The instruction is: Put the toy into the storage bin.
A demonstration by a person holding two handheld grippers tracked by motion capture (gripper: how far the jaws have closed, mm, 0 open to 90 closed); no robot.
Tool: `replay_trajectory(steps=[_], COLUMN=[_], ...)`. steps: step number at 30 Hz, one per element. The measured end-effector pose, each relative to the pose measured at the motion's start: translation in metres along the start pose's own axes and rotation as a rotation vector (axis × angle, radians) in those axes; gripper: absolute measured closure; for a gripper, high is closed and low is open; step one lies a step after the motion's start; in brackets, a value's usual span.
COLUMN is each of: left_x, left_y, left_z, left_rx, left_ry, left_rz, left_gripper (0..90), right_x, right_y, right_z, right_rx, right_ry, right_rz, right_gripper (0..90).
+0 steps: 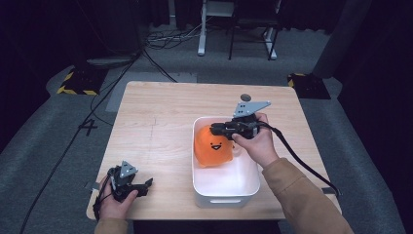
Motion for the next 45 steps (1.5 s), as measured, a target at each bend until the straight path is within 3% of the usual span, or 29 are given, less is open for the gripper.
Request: replay_trajectory(steps=[22, 26, 45], left_x=[0.0, 0.0, 0.0], left_y=[0.0, 0.0, 0.0], left_z=[0.0, 0.0, -0.001], left_rx=[0.0, 0.0, 0.004], left_ry=[0.0, 0.0, 0.0], left_rz=[0.0, 0.0, -0.001], left_gripper=[18.3, 18.3, 17.5], right_x=[0.009, 0.014, 0.016], right_y=[0.002, 0.002, 0.004], right_z=[-0.013, -0.015, -0.009], right_rx=[-0.013, -0.013, -0.017], right_ry=[-0.17, -0.242, -0.237], right_rz=[-0.011, -0.006, -0.037], right_gripper=[78.5, 78.2, 68.2])
Point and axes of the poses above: each handheld gripper's, and its own axes: z roughly backward along the jaws, x roughly out of its underside, y roughly to its right, the point moved 5 cm from there along -z, roughly forward along the jaws, and after that the axes turned 10 degrees about z, right-handed, at the moved point
